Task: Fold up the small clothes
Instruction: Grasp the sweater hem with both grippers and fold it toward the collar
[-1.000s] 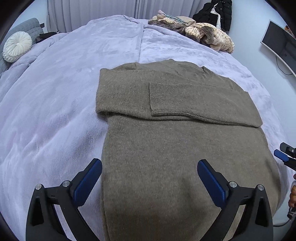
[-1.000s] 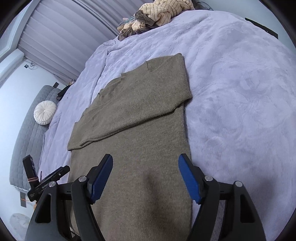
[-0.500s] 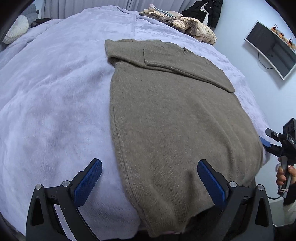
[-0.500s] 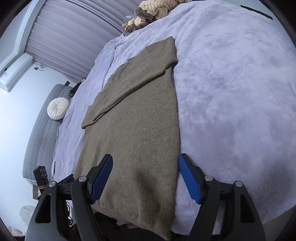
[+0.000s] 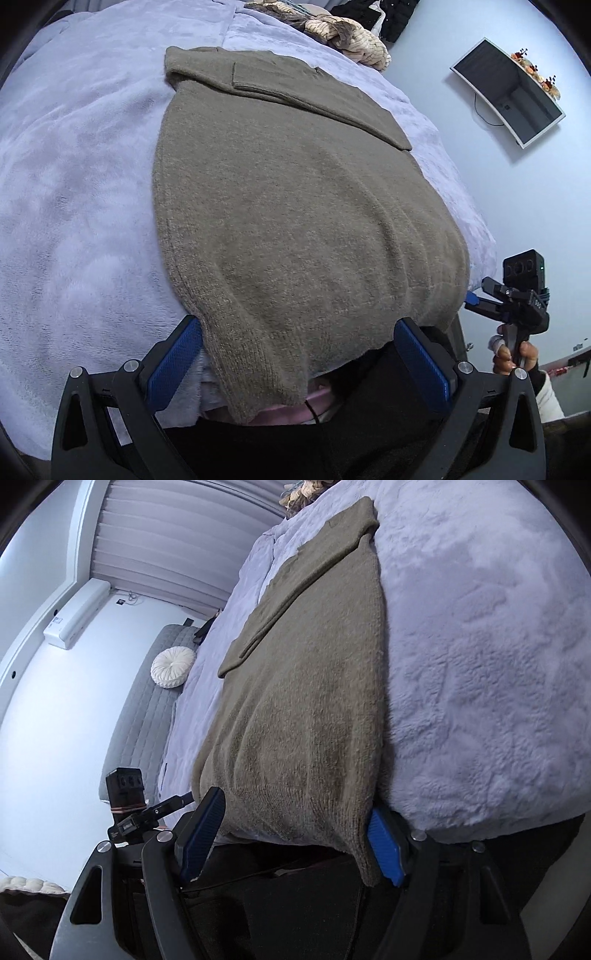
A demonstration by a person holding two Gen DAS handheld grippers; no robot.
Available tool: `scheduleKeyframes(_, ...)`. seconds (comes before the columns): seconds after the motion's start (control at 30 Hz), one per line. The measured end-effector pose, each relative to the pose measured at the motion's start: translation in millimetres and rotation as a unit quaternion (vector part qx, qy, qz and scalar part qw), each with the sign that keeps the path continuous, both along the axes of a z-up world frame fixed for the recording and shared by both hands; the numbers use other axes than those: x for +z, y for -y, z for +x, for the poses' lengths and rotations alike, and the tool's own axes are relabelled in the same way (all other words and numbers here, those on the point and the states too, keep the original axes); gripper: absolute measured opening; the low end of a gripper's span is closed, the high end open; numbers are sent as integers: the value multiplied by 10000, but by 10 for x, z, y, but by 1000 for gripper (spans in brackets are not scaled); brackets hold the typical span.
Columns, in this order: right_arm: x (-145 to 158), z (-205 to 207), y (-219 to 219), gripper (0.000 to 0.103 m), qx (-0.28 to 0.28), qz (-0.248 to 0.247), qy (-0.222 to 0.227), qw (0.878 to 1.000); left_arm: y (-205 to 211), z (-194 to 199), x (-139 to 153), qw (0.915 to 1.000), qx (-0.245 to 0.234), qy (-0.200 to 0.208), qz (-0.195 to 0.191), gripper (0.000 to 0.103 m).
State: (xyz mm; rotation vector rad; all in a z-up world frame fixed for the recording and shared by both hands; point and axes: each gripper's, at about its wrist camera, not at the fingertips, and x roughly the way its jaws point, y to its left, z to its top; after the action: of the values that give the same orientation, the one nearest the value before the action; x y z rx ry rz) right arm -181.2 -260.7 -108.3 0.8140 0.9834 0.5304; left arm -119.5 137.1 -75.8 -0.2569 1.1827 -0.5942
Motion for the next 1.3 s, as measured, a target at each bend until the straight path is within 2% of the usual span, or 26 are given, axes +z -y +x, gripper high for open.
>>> scheduleKeyframes(0.07,-4,18,-68,78,110,60,65,9999,60,-9,-36,9998,-60,-140,-138,103)
scheduleKeyframes(0.13,-1,26,-116,78,189,136,137,9996,111,-30,-92,9996,-106,-240,-57,103)
scheduleKeyframes(0.2,-1,31,-145,78,216,198,168,9994,129,-53,-135,9994,-118,-330,-72,99)
scheduleKeyframes(0.23,-13,24,-151,77,223,231,152,9994,124,-63,-143,9994,-105,-336,-47,87)
scheduleKeyframes(0.27,-37,21,-155,69,222,262,107,9994,117,-62,-154,9993,-94,-357,-3,72)
scheduleKeyframes(0.3,-62,18,-161,47,222,264,49,9994,104,-55,-172,9992,-50,-398,54,63)
scheduleKeyframes(0.33,-101,10,-173,33,256,231,-39,9994,92,-30,-195,9989,-23,-452,78,39)
scheduleKeyframes(0.37,-122,26,-204,12,307,213,-103,9992,68,-14,-223,9985,-20,-537,82,17)
scheduleKeyframes(0.4,-140,22,-238,9,386,218,-113,9990,37,5,-253,9978,-27,-666,-8,16)
scheduleKeyframes(0.5,-50,-20,-296,8,592,543,167,9966,-57,22,-205,9969,5,-700,-351,16)
scheduleKeyframes(0.6,173,42,-266,8,570,1144,602,9900,-160,73,8,9958,65,-445,-792,16)
scheduleKeyframes(0.7,376,194,-228,8,478,1525,897,9831,-219,224,283,9946,201,-90,-1016,16)
scheduleKeyframes(0.83,711,606,-200,8,385,1749,1278,9755,-222,600,680,9918,419,489,-1104,16)
scheduleKeyframes(1.0,1012,1239,-153,8,292,1607,1479,9754,-92,1228,950,9892,538,883,-1037,16)
scheduleKeyframes(1.17,1151,1913,-28,8,44,1609,1430,9765,63,1980,1051,9887,584,989,-962,16)
scheduleKeyframes(1.3,1115,2532,177,8,-216,1669,1248,9778,164,2631,980,9887,733,1003,-838,16)
